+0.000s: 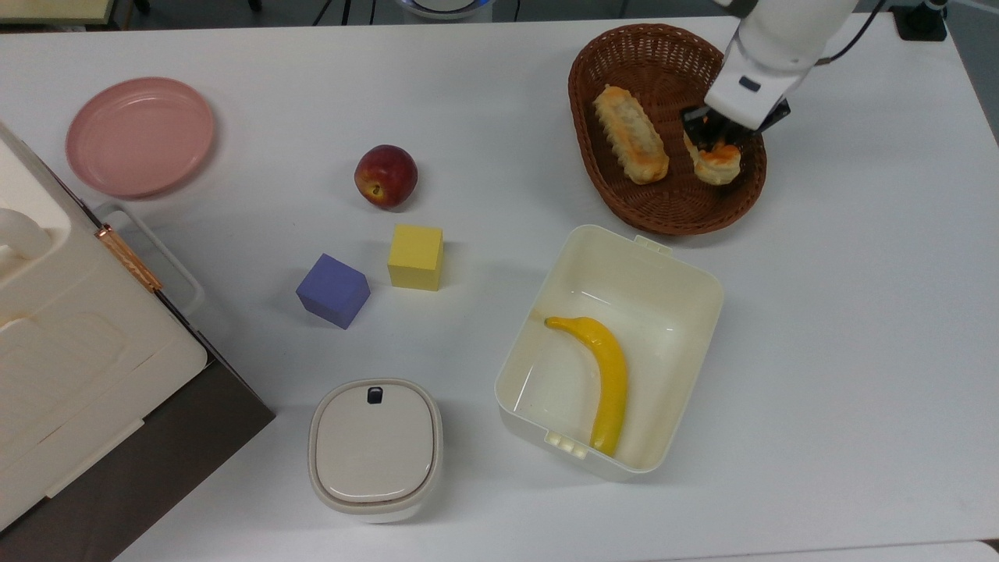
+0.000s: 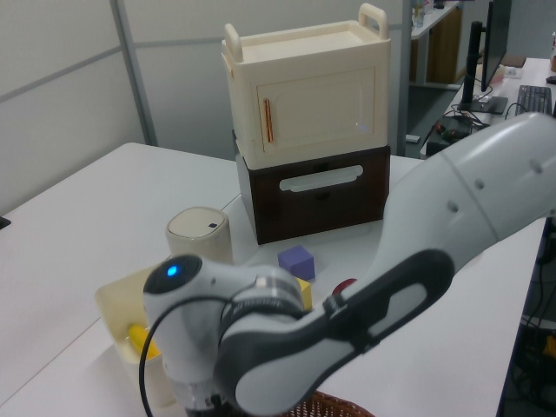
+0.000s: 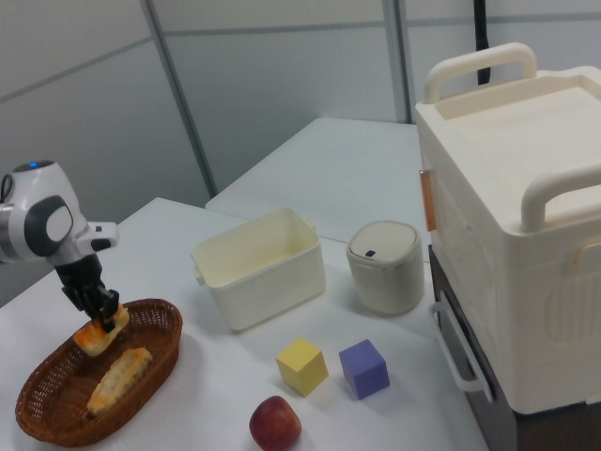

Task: Put the bread on the table
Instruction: 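Lift the pastry out of the basket and carry it toward the apple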

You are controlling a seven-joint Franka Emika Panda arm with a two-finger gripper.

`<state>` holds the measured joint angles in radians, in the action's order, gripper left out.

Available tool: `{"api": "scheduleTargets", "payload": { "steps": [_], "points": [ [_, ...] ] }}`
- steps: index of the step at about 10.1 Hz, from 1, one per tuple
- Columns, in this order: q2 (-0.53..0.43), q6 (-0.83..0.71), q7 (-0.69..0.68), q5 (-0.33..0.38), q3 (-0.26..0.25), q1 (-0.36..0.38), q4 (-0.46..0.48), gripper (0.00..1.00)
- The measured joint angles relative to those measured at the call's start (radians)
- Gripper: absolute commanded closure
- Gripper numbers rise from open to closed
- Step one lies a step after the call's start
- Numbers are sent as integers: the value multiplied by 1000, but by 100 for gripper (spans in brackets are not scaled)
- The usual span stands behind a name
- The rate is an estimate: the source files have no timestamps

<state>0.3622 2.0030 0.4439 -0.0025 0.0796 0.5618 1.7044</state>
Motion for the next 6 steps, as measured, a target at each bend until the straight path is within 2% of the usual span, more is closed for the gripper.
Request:
{"api": "scheduleTargets", "payload": {
  "steps": [1, 3, 6],
  "points": [
    [-39, -44, 0, 0, -1, -16, -3, 75],
    [-107, -105, -32, -2, -5, -95, -5, 73],
    [-169, -161, -295, -21, -15, -345, -6, 70]
  ]
}}
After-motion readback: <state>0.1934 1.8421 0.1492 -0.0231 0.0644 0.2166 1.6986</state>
